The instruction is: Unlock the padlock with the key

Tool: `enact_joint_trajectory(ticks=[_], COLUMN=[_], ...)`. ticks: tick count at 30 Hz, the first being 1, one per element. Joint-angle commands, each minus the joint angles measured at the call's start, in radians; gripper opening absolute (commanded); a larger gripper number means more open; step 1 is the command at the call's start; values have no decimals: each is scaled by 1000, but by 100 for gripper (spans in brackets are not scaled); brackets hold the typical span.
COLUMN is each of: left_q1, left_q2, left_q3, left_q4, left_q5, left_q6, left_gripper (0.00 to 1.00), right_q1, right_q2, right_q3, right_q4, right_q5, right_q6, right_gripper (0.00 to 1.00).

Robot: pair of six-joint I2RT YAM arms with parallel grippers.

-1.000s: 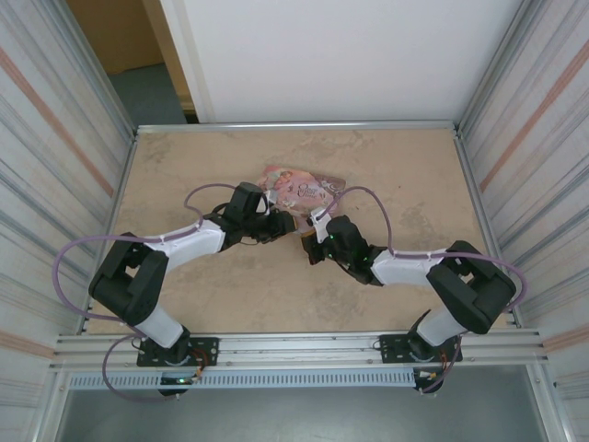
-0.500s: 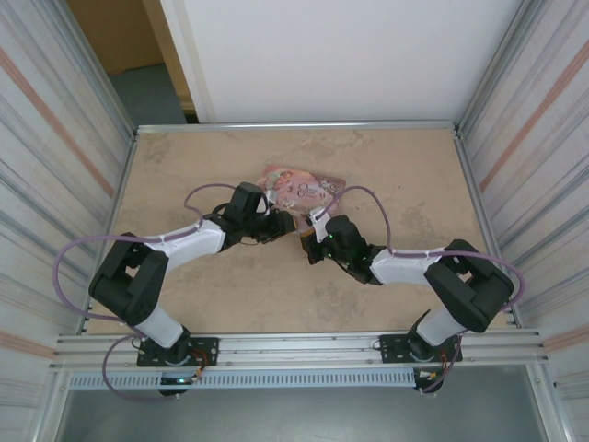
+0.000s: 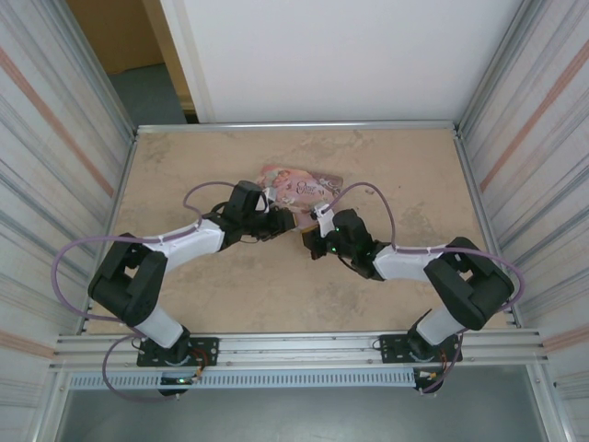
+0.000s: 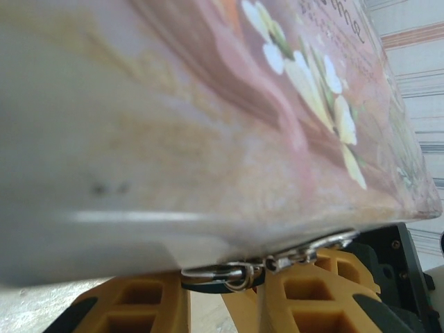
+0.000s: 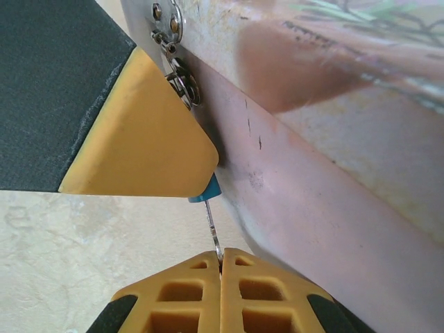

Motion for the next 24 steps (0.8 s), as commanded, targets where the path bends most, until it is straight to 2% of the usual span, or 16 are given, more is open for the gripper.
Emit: enact_joint_trajectory(ticks=[1,13,24], left_q1=[-20,-19,-21], left_q2=[-39,-40,-44], left_q3=[23,37,29], left_q4=[-24,-47,-54], left_q5=[103,122,122], left_q6=[-4,1,2], left_gripper=[16,16,16], right_q1=[-19,-26,-33], right_q2=[-5,21,40], right_q3=[49,98,155], right_q4=[148,144,155], right_q5=[-71,-79,-148], right_q6=[26,-19,-3], right_gripper=[0,0,0])
